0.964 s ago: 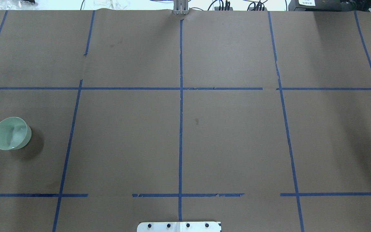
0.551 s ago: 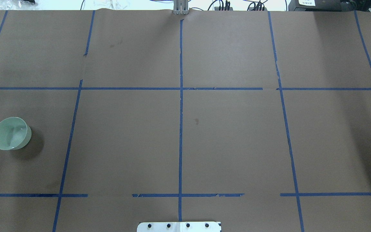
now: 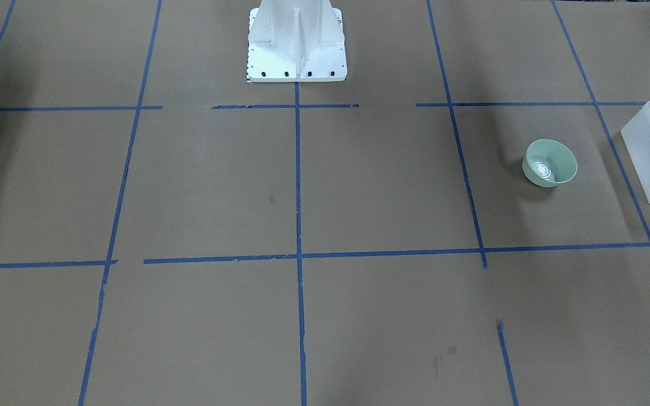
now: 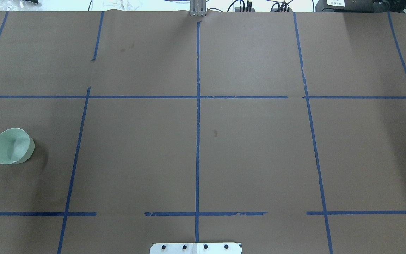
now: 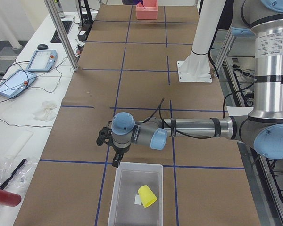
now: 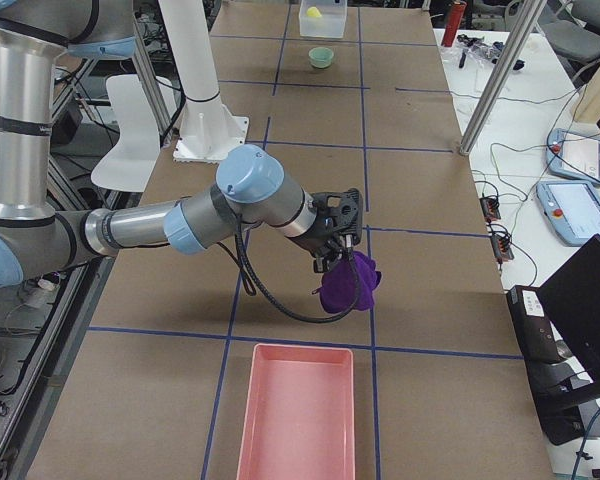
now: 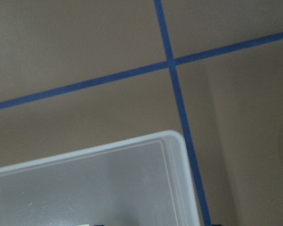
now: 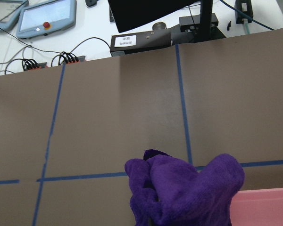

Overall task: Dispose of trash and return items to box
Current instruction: 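Lower the purple cloth into the pink bin with the right gripper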

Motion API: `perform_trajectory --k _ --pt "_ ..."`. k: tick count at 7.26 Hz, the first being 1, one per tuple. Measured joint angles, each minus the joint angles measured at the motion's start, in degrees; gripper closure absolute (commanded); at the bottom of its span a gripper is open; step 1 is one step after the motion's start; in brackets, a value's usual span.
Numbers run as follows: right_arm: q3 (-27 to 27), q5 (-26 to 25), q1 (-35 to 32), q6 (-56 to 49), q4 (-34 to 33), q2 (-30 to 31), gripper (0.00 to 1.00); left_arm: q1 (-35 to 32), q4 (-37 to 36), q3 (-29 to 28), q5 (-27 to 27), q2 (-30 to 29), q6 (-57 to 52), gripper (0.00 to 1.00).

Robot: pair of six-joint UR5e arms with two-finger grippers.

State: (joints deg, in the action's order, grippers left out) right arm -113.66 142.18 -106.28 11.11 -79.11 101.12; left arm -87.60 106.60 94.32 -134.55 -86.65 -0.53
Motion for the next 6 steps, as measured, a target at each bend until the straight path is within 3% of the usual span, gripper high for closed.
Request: perform_trajectory --k 2,3,6 --pt "1.98 -4.92 -1.85 -15.64 -10.84 -1.07 1.00 1.42 0.82 3.48 0.01 -1.89 6.22 0.00" --pt "4.44 -6.35 -2.32 -20.70 -13.16 -1.98 1.00 3.48 3.31 4.47 0.04 -1.56 10.96 0.00" --pt "15.85 -10.95 -3.05 -33.29 -14.07 -4.10 1.00 13.16 23.22 4.37 3.69 4.69 30.63 0.00"
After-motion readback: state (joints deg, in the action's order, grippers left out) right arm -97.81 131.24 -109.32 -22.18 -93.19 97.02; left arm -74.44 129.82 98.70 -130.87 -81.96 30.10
